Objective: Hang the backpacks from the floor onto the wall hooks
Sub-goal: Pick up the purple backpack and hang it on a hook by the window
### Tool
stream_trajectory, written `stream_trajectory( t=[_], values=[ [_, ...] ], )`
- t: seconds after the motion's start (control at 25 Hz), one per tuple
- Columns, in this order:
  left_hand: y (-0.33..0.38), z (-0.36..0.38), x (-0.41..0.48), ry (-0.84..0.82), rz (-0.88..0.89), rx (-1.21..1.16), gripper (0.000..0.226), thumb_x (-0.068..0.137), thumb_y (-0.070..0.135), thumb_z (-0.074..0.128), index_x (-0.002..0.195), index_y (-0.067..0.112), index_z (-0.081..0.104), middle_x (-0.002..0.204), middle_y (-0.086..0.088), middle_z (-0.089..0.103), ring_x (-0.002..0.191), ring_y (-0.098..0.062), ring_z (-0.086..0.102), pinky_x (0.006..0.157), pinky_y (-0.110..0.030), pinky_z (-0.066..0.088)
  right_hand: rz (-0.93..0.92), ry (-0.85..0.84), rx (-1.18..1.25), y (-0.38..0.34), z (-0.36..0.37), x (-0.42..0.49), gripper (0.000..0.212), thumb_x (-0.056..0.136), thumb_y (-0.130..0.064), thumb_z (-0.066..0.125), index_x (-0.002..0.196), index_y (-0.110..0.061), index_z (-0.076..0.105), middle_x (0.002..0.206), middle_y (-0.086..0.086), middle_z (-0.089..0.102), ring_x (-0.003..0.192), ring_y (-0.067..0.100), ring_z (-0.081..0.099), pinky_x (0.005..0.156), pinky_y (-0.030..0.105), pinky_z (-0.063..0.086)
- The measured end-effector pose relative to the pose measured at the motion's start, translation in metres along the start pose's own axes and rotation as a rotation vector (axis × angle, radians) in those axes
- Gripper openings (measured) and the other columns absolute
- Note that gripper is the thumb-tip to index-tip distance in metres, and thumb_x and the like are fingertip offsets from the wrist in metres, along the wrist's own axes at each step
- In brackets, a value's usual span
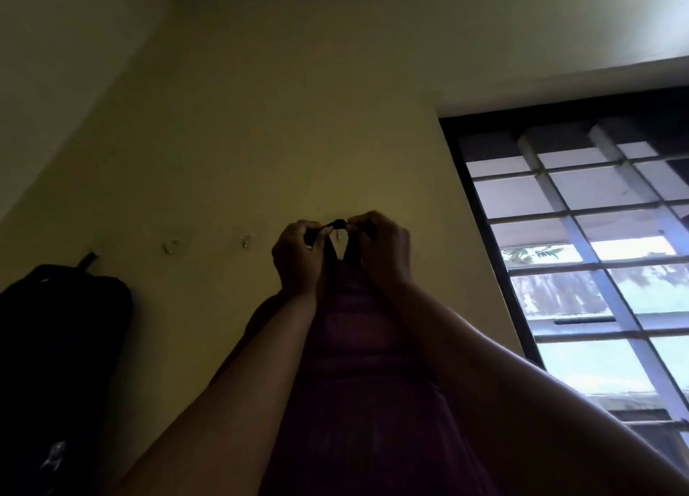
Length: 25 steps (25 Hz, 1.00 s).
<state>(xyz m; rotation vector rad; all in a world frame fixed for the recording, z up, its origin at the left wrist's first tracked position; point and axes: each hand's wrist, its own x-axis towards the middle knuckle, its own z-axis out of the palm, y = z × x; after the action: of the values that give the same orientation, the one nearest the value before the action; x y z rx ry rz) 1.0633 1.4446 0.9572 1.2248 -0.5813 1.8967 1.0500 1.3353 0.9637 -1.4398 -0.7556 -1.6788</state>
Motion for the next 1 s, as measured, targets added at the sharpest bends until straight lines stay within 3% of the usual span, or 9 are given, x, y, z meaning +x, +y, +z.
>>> stream_trajectory(
  t=[0.2,0.4,0.6,0.72,0.84,1.0],
  values=[
    [-0.01,0.008,0.018,-0.123,-0.223,0.045,0.022,0.079,0.017,0.07,0.092,-0.001,0.073,0.1,-0.016,0.073,0.098,-0.028,0.066,0.083,-0.029,0.048,0.095,-0.065,-0.199,0.0,0.005,0.012,0.021,0.085,-0.02,0.061,0.101,-0.013,0.072,0.105,0.011,0.073,0.096,0.026,0.066,0.073,0.027,0.046],
    [-0.006,0.0,0.0,-0.144,-0.226,0.032,0.024,0.077,0.014,0.072,0.096,-0.001,0.073,0.099,-0.018,0.074,0.094,-0.026,0.068,0.08,-0.023,0.048,0.087,-0.143,-0.231,-0.003,0.003,0.001,0.022,0.083,-0.02,0.063,0.101,-0.011,0.074,0.104,0.014,0.073,0.095,0.028,0.067,0.075,0.031,0.048],
    [0.019,-0.029,-0.033,-0.244,-0.249,0.015,0.037,0.085,0.028,0.063,0.114,0.004,0.066,0.115,-0.014,0.069,0.105,-0.021,0.064,0.079,-0.012,0.04,0.047,-0.271,-0.215,-0.008,-0.017,-0.018,0.028,0.085,-0.02,0.059,0.11,-0.013,0.071,0.115,0.009,0.071,0.108,0.023,0.064,0.092,0.029,0.047],
    [0.035,-0.061,-0.057,-0.434,-0.322,0.032,0.053,0.09,0.043,0.049,0.135,0.015,0.048,0.134,-0.006,0.056,0.122,-0.02,0.053,0.097,-0.025,0.04,0.175,-0.351,-0.189,-0.028,-0.039,-0.034,0.032,0.09,-0.02,0.053,0.117,-0.011,0.066,0.121,0.01,0.068,0.113,0.024,0.062,0.095,0.031,0.047],
    [0.061,-0.102,-0.089,-0.481,-0.469,-0.108,0.05,0.091,0.045,0.046,0.134,0.019,0.048,0.135,-0.003,0.054,0.125,-0.02,0.05,0.103,-0.032,0.042,0.302,-0.317,-0.138,-0.058,-0.069,-0.065,0.032,0.09,-0.019,0.051,0.116,-0.012,0.067,0.122,0.008,0.068,0.113,0.022,0.061,0.086,0.025,0.046],
    [0.133,-0.143,-0.129,-0.455,-0.642,-0.195,0.043,0.097,0.029,0.039,0.135,0.009,0.045,0.136,0.001,0.049,0.126,-0.012,0.043,0.089,-0.01,0.031,0.446,-0.292,-0.034,-0.102,-0.132,-0.12,0.031,0.092,-0.024,0.049,0.113,-0.013,0.068,0.119,0.011,0.068,0.113,0.028,0.06,0.092,0.033,0.044]
  ],
)
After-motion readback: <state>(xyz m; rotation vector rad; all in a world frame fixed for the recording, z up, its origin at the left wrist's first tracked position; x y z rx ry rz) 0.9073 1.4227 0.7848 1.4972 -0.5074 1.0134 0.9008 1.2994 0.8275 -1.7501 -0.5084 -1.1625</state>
